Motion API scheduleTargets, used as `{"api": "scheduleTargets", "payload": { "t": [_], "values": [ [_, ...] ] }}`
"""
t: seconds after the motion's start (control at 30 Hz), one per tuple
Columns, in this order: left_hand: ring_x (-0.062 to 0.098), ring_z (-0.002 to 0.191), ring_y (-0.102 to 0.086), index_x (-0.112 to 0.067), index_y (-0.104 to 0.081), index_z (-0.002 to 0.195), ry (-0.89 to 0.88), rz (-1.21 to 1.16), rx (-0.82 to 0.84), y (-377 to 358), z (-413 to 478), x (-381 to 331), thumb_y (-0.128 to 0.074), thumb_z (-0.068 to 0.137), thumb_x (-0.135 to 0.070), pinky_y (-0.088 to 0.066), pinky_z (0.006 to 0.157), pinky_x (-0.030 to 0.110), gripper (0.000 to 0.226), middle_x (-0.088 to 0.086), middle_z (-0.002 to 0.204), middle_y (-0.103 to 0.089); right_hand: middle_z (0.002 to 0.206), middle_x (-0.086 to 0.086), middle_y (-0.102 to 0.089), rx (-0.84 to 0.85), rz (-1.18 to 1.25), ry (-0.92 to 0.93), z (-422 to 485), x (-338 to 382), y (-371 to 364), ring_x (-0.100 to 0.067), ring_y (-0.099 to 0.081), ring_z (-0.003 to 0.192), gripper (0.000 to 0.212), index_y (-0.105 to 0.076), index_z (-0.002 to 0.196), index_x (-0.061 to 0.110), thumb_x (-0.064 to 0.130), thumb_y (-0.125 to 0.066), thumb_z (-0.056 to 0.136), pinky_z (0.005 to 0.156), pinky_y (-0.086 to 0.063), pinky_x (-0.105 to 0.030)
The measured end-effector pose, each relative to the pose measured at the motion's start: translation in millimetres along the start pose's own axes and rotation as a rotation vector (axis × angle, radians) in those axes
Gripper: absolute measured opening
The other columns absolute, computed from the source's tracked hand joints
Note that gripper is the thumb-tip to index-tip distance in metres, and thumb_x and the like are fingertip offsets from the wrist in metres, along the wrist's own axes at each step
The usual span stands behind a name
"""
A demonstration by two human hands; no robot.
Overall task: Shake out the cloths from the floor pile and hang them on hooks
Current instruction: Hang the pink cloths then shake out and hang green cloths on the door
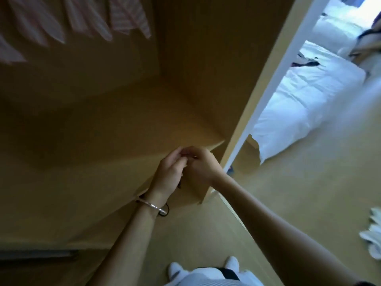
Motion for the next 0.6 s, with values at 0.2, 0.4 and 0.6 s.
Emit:
{"api": "scheduleTargets", "payload": {
  "t": [0.2,0.4,0.6],
  "values": [
    [0.015,0.126,-0.047,-0.010,-0.039,0.141,0.074,0.152,0.202,-95,-2,7,-0.042,0.097,-0.012,-0.036,0.110,0.037,0.044,0.005,0.136,-0.050,0.112,-0.005,-0.067,-0.132,-0.022,-0.108,-36,-67,73,-0.020,-0.061,0.107,0.029,-0.066,0.116,0.013,0.012,-0.051,0.091,0.085,-0.045,-0.020],
    [0.011,0.115,-0.054,-0.015,-0.053,0.129,0.080,0.318,0.422,-226,-14,19,-0.043,0.096,-0.014,-0.042,0.103,0.034,0.034,-0.001,0.122,-0.060,0.113,-0.004,-0.067,-0.229,-0.002,-0.178,-94,-148,172,-0.020,-0.060,0.106,0.031,-0.067,0.116,0.017,0.012,-0.048,0.092,0.089,-0.044,-0.025],
    [0.003,0.078,-0.060,-0.025,-0.060,0.091,0.140,0.396,0.529,-373,-40,31,-0.044,0.095,-0.008,-0.044,0.065,0.018,0.024,-0.009,0.080,-0.063,0.087,0.002,-0.063,-0.178,-0.016,-0.269,-155,-237,281,-0.024,-0.064,0.099,0.025,-0.069,0.106,0.011,0.018,-0.051,0.091,0.083,-0.048,-0.028]
  ]
}}
Point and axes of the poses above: each hand's wrist, its own z-axis towards the middle knuckle, its own y-axis out of the back of the hand, x = y × z, the point moved 5 cm from there along z, towards the middle knuckle
